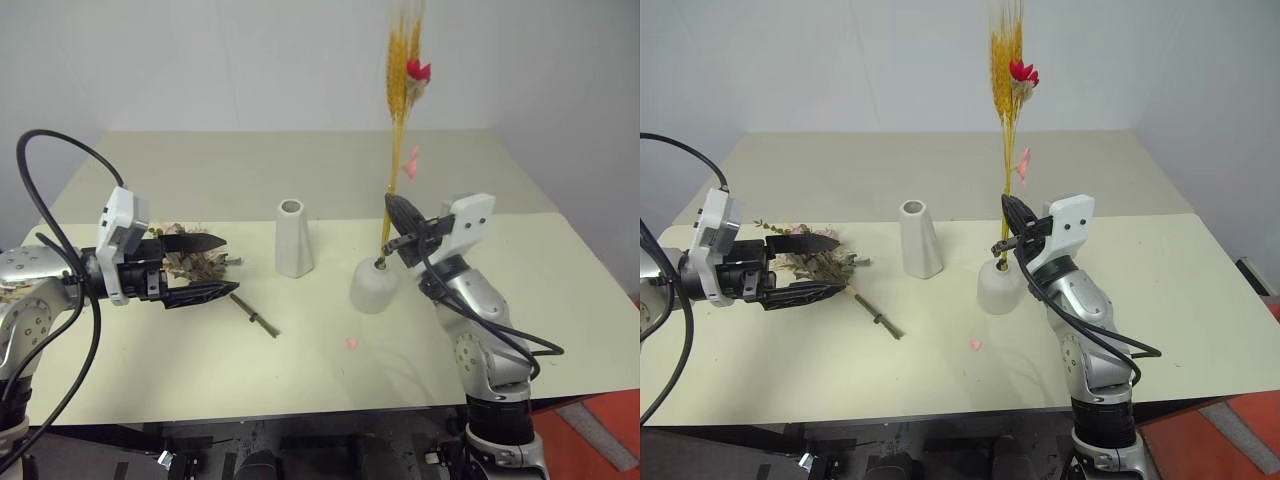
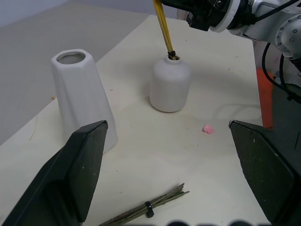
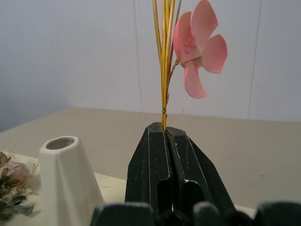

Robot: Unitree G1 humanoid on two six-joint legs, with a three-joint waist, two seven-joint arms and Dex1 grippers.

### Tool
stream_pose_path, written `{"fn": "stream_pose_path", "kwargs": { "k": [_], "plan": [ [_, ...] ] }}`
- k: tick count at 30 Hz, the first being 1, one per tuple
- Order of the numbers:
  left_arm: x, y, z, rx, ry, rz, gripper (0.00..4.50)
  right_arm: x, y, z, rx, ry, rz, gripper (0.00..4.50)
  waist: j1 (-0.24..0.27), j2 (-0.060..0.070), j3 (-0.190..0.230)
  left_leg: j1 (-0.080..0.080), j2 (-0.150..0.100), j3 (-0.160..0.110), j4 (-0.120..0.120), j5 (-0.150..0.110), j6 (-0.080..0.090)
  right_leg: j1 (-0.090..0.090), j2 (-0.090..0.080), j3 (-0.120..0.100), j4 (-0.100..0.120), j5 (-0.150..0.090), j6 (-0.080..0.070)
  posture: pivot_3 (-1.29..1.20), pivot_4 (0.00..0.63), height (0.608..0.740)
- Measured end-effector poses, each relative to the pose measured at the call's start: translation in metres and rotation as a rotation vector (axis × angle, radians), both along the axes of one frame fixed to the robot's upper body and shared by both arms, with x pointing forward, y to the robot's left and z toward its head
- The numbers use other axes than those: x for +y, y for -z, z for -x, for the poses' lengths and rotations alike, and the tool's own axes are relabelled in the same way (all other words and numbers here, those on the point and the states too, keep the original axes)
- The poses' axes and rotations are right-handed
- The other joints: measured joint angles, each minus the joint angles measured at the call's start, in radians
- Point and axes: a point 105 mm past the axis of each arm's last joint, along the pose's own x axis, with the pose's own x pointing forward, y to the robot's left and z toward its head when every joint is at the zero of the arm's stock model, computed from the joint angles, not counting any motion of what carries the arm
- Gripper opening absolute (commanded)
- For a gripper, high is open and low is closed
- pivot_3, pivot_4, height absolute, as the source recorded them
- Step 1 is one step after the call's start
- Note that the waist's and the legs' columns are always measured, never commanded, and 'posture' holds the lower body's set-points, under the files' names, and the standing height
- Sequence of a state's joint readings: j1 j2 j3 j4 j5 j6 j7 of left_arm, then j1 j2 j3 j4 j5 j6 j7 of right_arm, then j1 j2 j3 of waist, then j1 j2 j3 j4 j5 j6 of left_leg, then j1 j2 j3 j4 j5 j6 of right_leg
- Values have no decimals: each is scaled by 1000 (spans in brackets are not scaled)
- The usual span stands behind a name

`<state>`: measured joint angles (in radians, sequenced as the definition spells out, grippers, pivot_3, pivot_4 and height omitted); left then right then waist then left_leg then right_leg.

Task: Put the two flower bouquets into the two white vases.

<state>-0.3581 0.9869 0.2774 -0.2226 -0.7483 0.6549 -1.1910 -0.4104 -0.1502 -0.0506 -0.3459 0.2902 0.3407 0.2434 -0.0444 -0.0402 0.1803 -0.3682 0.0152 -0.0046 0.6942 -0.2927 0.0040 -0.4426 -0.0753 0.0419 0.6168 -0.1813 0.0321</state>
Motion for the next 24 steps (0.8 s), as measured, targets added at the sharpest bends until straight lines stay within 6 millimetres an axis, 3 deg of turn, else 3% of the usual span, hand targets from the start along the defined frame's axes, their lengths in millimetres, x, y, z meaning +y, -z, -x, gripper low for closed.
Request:
{"fn": "stream_pose_path", "kwargs": {
  "k": [24],
  "plan": [
    [2,-1,0,2,-5,-14,4500,4,5,12,-66,23,51,26,1,0,0,3,0,0,0,0,0,3,0,0,0,0,0,0,150,740]
  ]
}}
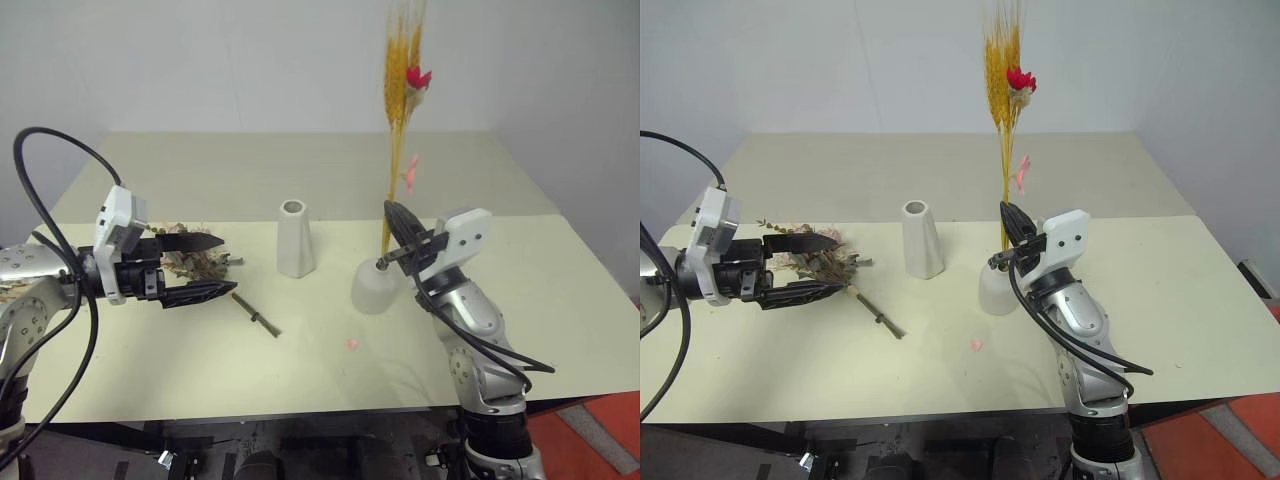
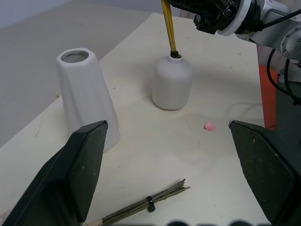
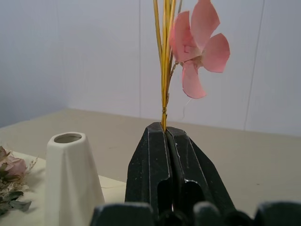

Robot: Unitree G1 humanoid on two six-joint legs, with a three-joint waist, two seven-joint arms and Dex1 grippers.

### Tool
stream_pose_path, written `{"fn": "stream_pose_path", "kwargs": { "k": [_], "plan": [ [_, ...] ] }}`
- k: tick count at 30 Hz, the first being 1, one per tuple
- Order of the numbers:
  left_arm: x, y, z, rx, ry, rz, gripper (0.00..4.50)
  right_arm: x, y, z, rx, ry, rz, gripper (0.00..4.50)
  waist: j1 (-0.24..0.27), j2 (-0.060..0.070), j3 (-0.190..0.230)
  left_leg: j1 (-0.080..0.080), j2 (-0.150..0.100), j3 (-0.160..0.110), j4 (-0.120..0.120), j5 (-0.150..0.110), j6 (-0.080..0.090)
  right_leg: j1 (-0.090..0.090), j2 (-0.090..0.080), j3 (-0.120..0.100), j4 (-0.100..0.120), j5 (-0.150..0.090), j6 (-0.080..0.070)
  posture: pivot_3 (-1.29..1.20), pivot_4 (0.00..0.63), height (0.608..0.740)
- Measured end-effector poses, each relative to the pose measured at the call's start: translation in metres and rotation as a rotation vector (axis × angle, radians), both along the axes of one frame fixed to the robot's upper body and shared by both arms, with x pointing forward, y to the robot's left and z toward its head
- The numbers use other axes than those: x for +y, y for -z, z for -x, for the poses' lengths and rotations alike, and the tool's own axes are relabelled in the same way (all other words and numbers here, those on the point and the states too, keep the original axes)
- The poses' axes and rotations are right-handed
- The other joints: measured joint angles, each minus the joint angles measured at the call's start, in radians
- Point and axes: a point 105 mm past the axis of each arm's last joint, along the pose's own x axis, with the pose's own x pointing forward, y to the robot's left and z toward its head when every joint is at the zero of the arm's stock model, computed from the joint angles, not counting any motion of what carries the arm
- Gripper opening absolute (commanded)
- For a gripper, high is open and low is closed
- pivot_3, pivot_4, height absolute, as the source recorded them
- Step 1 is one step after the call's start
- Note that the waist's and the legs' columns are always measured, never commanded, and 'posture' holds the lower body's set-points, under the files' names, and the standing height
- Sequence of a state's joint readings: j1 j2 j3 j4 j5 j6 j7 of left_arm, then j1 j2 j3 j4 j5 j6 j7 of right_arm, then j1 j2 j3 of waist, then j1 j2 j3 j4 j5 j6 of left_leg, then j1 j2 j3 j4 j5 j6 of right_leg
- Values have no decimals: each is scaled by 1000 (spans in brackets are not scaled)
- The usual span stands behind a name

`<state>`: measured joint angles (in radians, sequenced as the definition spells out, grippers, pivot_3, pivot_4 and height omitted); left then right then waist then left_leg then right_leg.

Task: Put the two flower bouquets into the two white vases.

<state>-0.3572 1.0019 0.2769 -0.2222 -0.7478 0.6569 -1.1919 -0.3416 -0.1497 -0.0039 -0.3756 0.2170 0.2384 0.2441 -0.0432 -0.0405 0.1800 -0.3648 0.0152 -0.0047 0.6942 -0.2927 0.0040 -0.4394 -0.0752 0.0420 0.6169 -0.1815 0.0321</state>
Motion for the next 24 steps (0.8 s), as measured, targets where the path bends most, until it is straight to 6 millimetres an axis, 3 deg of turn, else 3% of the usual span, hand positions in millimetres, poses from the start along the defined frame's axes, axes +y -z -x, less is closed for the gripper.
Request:
{"fn": "stream_pose_path", "kwargs": {
  "k": [24],
  "plan": [
    [-4,0,-2,4,23,-4,4500,8,0,3,-4,-8,2,26,-2,0,0,-1,0,0,0,0,0,-1,0,0,0,0,0,0,150,740]
  ]
}}
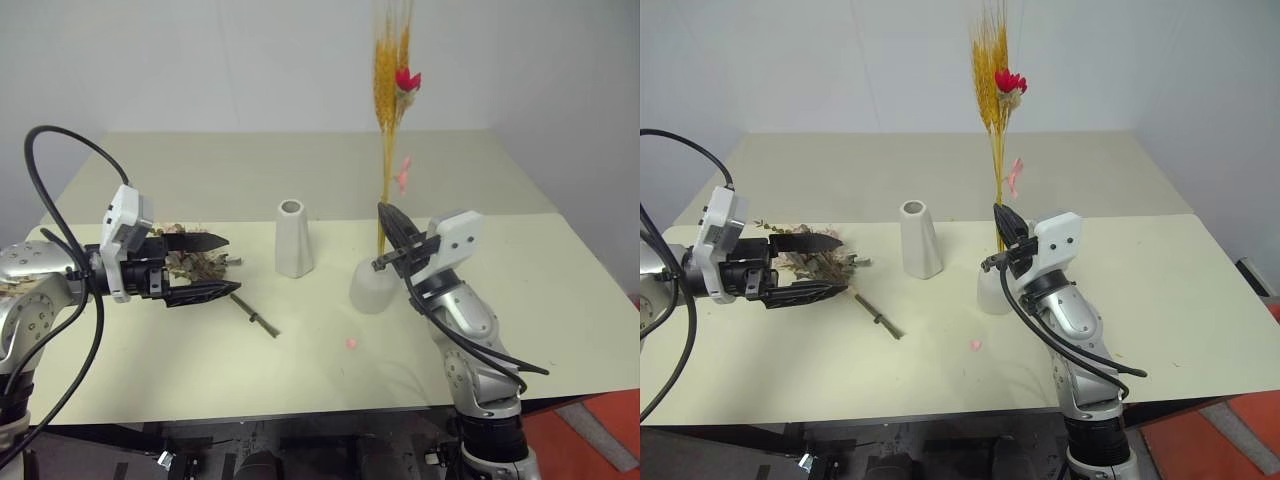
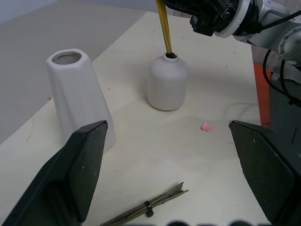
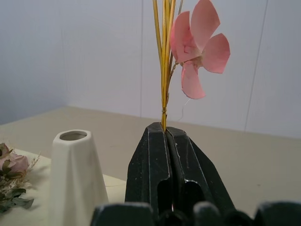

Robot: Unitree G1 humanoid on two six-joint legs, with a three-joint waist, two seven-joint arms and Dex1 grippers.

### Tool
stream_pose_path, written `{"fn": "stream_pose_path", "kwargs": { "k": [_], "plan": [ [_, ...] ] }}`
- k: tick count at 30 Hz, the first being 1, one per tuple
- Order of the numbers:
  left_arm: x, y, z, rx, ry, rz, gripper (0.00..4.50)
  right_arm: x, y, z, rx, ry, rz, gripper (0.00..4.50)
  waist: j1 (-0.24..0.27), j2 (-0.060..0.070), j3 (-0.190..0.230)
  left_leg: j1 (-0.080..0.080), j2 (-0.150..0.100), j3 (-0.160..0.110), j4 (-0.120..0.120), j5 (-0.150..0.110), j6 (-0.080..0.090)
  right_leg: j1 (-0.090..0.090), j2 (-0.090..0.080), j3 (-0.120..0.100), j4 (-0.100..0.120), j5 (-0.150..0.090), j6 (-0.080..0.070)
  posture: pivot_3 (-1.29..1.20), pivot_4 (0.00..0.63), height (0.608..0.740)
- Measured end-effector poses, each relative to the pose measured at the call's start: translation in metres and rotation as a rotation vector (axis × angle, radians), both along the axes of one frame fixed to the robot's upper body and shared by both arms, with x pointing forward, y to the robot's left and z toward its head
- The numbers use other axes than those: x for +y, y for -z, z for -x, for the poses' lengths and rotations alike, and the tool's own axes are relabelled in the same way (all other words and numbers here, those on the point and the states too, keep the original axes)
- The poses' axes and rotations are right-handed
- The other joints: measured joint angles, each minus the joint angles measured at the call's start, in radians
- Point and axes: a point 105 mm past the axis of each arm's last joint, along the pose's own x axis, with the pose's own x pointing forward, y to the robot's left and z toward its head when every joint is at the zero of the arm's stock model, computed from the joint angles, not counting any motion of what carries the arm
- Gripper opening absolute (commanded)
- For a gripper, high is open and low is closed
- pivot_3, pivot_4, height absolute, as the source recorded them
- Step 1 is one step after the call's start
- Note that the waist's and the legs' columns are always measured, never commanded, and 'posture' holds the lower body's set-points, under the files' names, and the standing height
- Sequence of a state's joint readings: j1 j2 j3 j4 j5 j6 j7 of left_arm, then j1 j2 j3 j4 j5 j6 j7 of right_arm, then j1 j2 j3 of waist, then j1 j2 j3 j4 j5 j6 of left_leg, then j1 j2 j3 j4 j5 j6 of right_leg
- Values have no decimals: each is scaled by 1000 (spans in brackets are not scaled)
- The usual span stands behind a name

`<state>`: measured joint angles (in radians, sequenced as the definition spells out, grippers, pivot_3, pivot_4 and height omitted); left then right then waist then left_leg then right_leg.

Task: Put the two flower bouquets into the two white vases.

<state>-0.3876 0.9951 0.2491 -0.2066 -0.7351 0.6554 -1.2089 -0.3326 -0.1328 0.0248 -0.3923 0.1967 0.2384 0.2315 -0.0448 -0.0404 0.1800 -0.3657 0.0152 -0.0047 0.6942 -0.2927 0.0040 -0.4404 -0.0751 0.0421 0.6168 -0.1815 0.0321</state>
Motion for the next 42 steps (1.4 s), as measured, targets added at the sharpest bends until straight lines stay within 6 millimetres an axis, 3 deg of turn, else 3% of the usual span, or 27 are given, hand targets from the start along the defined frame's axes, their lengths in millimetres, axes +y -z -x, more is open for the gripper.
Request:
{"fn": "stream_pose_path", "kwargs": {
  "k": [9,26,30,39,40,42],
  "plan": [
    [0,1,0,3,0,1,4500,-1,0,0,1,14,-11,26,0,0,0,0,0,0,0,0,0,0,0,0,0,0,0,0,150,740],
    [0,1,0,5,2,0,4500,-5,27,-5,96,30,-26,26,0,0,0,0,0,0,0,0,0,0,0,0,0,0,0,0,150,740],
    [0,0,0,2,2,0,4500,-5,26,-5,92,26,-29,1017,0,0,0,0,0,0,0,0,0,0,0,0,0,0,0,0,150,740],
    [0,-2,-1,0,4,0,4500,-31,48,19,142,43,25,4223,3,0,0,-1,0,0,0,0,0,0,0,0,-1,0,0,0,150,740],
    [0,-2,-1,1,3,0,4500,-35,49,23,146,45,38,4456,3,0,0,-1,0,0,0,0,0,0,0,0,-1,0,0,0,150,740],
    [0,-1,-1,3,3,-1,4500,-41,50,30,160,37,69,4456,3,0,0,-1,0,0,0,0,0,0,0,0,-1,0,0,0,150,740]
  ]
}}
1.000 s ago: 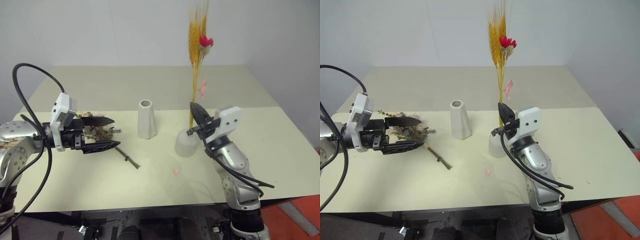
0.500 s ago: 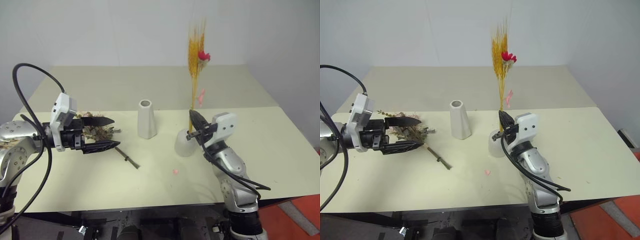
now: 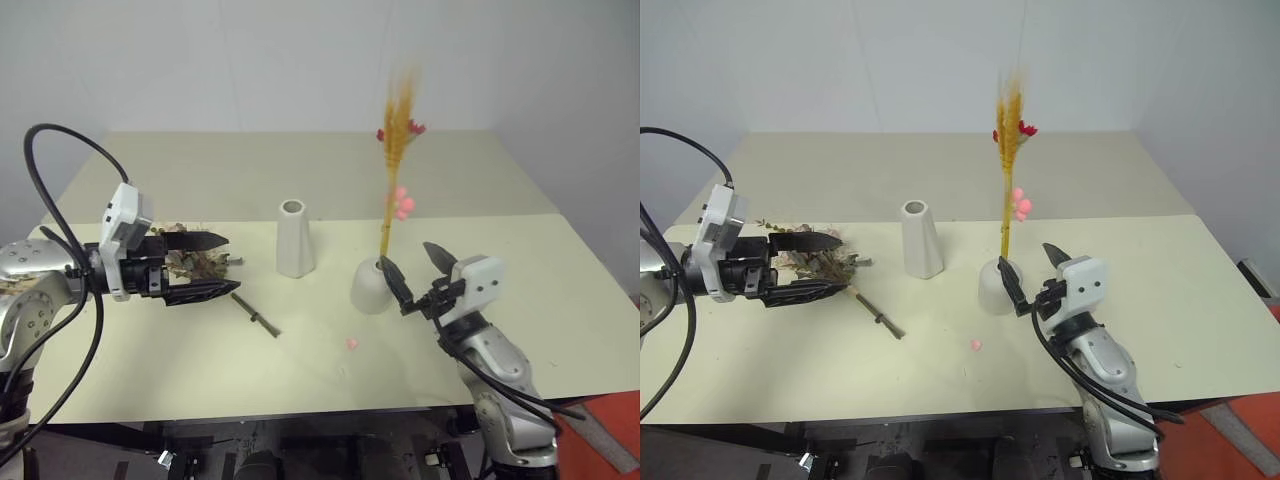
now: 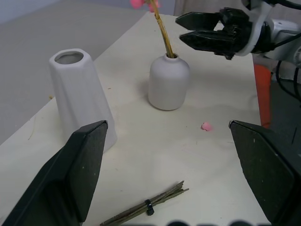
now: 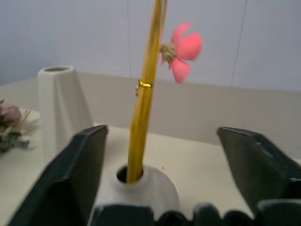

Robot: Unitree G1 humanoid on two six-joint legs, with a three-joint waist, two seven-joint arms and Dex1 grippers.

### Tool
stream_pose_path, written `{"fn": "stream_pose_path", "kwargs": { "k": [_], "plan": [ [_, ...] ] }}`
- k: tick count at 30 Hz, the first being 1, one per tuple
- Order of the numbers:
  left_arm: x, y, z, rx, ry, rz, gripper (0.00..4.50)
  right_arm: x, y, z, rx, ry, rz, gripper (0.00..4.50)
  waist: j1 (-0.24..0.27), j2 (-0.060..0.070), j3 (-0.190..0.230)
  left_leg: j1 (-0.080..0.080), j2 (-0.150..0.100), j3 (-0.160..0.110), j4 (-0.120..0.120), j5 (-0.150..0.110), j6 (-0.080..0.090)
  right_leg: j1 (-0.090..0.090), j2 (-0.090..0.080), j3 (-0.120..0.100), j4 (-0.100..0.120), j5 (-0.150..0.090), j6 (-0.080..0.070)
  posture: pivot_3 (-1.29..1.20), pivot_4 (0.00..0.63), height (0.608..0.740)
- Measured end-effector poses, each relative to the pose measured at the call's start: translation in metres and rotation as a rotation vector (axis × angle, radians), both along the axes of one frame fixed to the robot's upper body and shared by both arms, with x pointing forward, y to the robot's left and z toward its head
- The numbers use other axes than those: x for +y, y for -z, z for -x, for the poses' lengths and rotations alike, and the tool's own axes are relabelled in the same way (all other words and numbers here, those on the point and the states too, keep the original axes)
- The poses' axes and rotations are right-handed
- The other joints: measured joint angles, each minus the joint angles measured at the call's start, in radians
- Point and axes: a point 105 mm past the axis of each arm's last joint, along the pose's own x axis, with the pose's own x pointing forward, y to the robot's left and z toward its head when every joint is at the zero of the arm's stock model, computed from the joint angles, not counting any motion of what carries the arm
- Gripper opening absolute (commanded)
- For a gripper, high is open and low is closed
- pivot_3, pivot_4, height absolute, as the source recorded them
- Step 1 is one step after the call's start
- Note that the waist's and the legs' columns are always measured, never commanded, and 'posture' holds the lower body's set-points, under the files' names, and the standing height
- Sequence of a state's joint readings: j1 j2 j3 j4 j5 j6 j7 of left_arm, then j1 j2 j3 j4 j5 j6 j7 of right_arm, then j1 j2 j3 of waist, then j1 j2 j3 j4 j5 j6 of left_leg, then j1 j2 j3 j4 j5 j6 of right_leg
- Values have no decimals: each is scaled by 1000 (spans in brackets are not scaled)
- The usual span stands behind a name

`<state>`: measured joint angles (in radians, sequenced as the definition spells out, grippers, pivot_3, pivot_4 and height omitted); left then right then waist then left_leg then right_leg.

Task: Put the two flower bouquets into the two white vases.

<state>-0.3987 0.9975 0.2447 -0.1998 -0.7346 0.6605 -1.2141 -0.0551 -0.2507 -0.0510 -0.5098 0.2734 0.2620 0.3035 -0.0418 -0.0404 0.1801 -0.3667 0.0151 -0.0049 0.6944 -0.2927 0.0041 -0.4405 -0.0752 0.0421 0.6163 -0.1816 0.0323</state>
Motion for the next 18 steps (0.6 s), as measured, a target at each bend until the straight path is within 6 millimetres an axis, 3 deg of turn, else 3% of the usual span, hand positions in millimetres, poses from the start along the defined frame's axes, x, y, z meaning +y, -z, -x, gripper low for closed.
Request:
{"fn": "stream_pose_path", "kwargs": {
  "k": [4,8,15,18],
  "plan": [
    [3,2,-2,14,-31,-11,4500,-10,-2,16,59,-95,100,4456,-2,0,0,1,0,0,1,0,0,1,0,0,0,0,0,0,150,740],
    [12,14,-11,103,-160,-80,4500,-21,-20,31,134,-259,226,4456,1,0,0,1,1,0,0,0,0,2,1,0,-1,0,1,0,150,740],
    [28,33,-15,316,-441,-358,4500,-29,-46,45,193,-469,342,4456,2,-1,0,0,0,0,0,0,0,2,1,0,-3,-2,4,0,150,740],
    [33,47,-13,449,-547,-389,4500,-31,-52,46,195,-515,364,4456,4,-1,0,0,0,0,1,0,0,3,1,0,-3,-3,5,0,150,740]
  ]
}}
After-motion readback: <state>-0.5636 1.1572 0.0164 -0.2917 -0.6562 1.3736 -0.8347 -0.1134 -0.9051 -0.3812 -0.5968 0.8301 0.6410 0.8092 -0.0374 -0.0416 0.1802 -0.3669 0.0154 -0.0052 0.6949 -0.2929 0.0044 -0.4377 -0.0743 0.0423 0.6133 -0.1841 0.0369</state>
